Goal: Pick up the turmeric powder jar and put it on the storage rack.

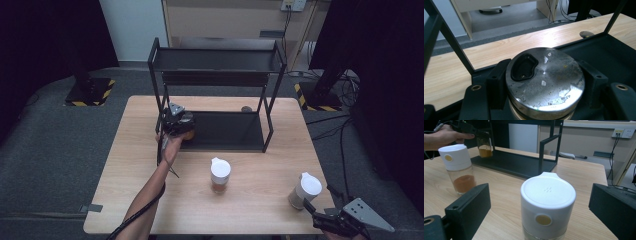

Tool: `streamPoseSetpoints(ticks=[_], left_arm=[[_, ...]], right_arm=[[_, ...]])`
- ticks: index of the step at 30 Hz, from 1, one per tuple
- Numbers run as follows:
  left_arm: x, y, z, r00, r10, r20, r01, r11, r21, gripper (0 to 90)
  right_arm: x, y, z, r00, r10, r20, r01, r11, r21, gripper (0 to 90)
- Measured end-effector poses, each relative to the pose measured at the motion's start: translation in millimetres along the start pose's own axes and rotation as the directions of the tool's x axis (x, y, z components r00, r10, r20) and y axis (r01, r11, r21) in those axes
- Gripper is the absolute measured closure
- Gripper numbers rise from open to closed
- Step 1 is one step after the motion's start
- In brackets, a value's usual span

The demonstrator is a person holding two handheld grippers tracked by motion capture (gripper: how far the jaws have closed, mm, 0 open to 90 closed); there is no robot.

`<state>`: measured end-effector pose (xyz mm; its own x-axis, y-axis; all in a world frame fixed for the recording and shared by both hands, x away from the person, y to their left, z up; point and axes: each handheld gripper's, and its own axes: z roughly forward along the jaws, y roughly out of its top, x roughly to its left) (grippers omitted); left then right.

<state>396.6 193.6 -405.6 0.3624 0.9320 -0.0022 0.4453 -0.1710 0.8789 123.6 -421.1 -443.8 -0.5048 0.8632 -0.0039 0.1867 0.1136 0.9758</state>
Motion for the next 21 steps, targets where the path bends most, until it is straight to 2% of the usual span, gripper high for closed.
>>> streamPoseSetpoints(ticks=[21], left_arm=[[1.7,-9.5,7.9,0.9997,-0.023,-0.006,0.023,0.9996,0.015,33.8]], right_arm=[[-0.2,-0.2,0.1,1.0,0.0,-0.001,0.0,1.0,0.0,4.0]])
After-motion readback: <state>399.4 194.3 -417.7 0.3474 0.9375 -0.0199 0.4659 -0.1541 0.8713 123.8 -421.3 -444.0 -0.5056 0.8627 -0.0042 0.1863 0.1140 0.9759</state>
